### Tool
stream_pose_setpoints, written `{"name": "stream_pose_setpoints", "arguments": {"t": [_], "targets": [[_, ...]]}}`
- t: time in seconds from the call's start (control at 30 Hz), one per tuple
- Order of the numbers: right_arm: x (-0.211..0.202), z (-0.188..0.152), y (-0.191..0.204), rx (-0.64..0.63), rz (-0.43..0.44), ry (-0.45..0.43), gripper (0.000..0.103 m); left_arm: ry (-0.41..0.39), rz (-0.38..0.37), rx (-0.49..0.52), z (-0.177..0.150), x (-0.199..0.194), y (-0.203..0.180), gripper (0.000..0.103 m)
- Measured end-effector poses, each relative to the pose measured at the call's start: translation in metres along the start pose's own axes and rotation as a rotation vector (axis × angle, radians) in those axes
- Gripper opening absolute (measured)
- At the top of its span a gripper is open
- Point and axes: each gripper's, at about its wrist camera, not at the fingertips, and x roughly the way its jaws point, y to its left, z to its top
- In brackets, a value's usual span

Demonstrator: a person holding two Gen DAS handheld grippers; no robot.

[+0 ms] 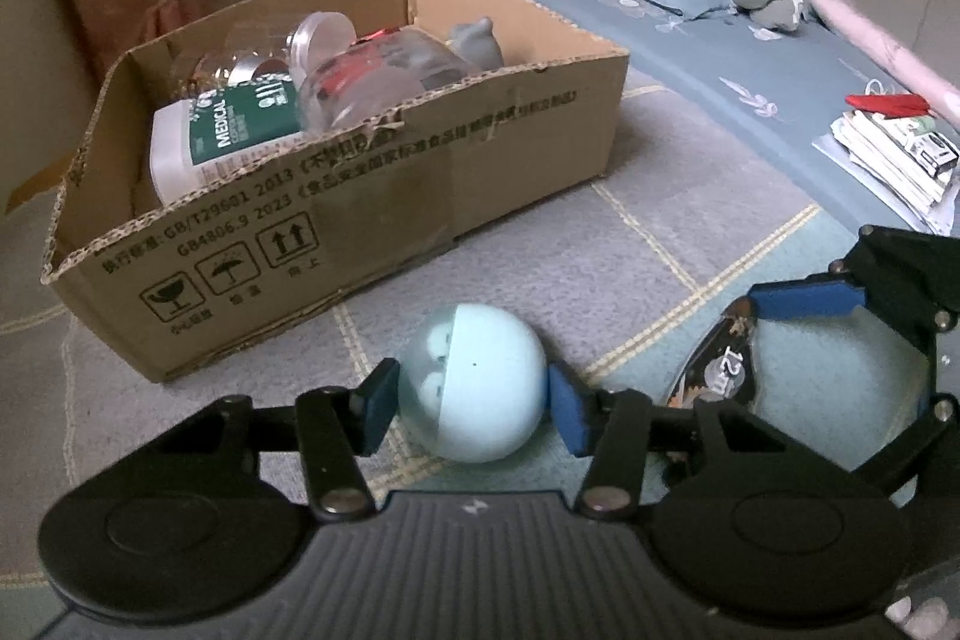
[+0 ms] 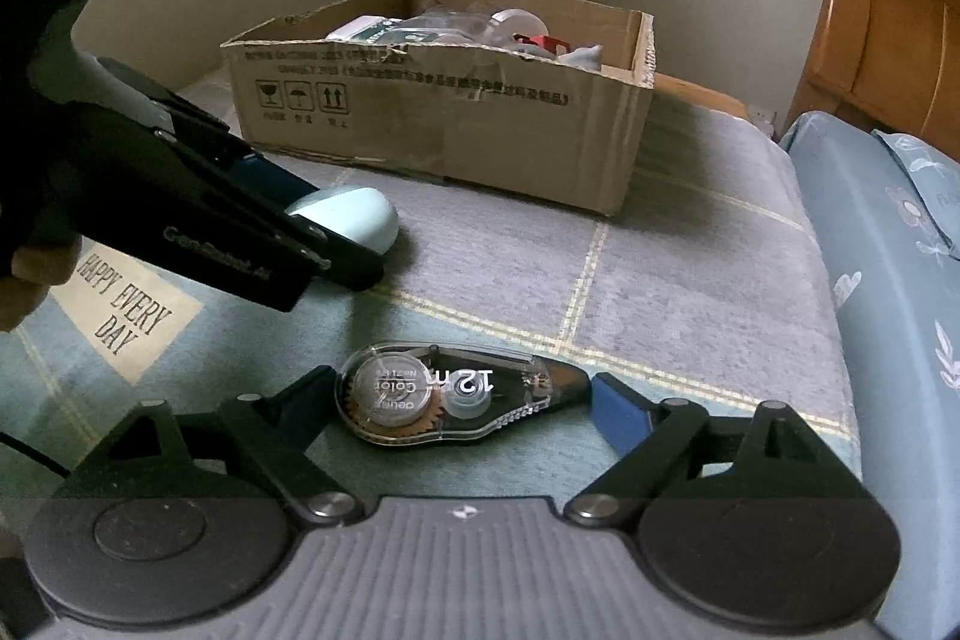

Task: Organize rigid objects
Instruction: 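Carry the teal ball and correction tape into the box and open both tools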

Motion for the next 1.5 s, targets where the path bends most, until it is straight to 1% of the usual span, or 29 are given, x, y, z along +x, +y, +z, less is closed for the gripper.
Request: {"name": "stream_pose_setpoints", "arguments": {"t": [0.17, 0.3, 0.43, 0.67, 0.87, 1.07, 1.17, 1.33, 1.5], "targets": [[-0.004, 0.004, -0.006, -0.002, 0.013, 0.011, 0.093, 0.032, -0.023, 0.007, 0.003, -0.002, 0.005, 0.052], [-0.010, 0.009, -0.008, -0.013, 0.010, 0.001, 0.093, 0.051, -0.032, 0.014, 0.001, -0.008, 0.010, 0.052], [-0.017, 0.014, -0.010, -0.009, 0.026, -0.010, 0.093, 0.051, -0.033, 0.031, 0.001, -0.020, 0.014, 0.052], [-0.026, 0.026, -0.009, -0.047, 0.027, -0.016, 0.093, 0.045, -0.046, 0.060, 0.006, -0.045, 0.015, 0.052], [-0.036, 0.045, -0.015, -0.036, 0.067, -0.036, 0.093, 0.022, -0.062, 0.059, 0.012, -0.069, 0.018, 0.052], [-0.048, 0.075, -0.021, -0.035, 0.084, -0.091, 0.093, -0.021, -0.062, 0.058, 0.021, -0.091, 0.026, 0.052], [-0.050, 0.097, -0.024, -0.053, 0.080, -0.120, 0.093, -0.040, -0.044, 0.052, 0.026, -0.099, 0.032, 0.052], [-0.036, 0.136, -0.035, -0.059, 0.069, -0.134, 0.093, -0.075, -0.007, 0.046, 0.037, -0.108, 0.045, 0.052], [-0.009, 0.173, -0.049, -0.046, 0.055, -0.105, 0.093, -0.100, 0.019, 0.038, 0.048, -0.114, 0.058, 0.052]]}}
